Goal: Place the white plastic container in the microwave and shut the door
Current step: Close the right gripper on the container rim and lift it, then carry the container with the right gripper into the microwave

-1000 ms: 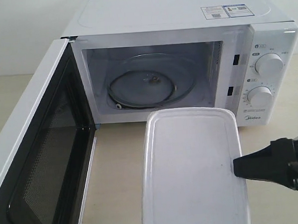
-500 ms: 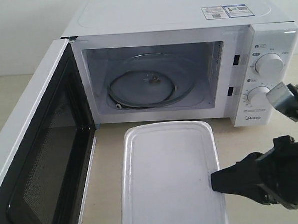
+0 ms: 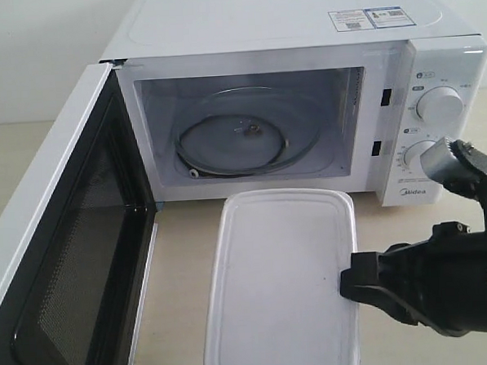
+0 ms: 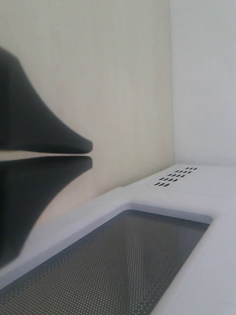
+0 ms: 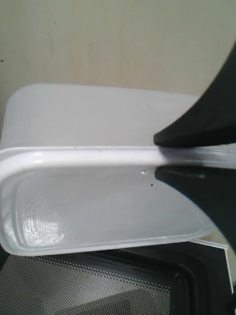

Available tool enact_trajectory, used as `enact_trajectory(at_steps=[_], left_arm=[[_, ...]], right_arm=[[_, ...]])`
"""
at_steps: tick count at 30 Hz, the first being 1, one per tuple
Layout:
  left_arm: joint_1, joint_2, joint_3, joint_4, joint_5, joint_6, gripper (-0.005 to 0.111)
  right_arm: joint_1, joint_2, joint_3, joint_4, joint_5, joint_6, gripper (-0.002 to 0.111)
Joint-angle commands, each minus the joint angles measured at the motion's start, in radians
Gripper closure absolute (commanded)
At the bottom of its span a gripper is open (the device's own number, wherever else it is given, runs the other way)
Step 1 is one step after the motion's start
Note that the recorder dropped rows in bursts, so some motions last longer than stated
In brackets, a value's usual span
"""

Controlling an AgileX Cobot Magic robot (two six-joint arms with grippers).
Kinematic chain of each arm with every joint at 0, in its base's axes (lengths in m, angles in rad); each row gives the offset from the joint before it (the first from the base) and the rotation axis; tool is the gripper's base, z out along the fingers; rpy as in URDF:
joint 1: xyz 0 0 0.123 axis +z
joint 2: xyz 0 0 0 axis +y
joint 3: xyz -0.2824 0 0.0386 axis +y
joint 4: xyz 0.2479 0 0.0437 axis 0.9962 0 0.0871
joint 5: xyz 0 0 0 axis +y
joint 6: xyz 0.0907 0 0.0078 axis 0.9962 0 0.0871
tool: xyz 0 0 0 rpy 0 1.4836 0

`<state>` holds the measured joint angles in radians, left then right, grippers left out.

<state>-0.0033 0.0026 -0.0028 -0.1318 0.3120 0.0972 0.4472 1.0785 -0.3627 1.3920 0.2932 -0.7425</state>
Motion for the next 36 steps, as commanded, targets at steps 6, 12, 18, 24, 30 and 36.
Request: enact_trajectory(at_steps=[6,12,18,24,30,36], left_arm=[[-0.006,-0.003,0.003,0.001,-0.005,0.000,0.103],[-0.006,-0.003,0.003,0.001,-0.005,0.000,0.103],[-0.006,-0.003,0.003,0.001,-0.005,0.000,0.103],[-0.006,-0.003,0.003,0.001,-0.005,0.000,0.103],[-0.006,-0.003,0.003,0.001,-0.005,0.000,0.103],[-0.006,-0.003,0.003,0.001,-0.007,0.000,0.103]], right_arm=[[0.136,-0.010,-0.015,-0.205,-0.232,0.338,0.109],[0.197,-0.010,-0.024,-0.632,-0.350,0.867,0.109],[0.225,-0.010,0.014,-1.320,-0.609,1.682,0.109],[0.225,-0.010,0.098,-1.320,-0.860,1.817,0.109],[0.225,0.037,0.101,-1.320,-0.933,1.844,0.109],[0.225,0.164,0.101,-1.320,-1.009,1.860,0.109]])
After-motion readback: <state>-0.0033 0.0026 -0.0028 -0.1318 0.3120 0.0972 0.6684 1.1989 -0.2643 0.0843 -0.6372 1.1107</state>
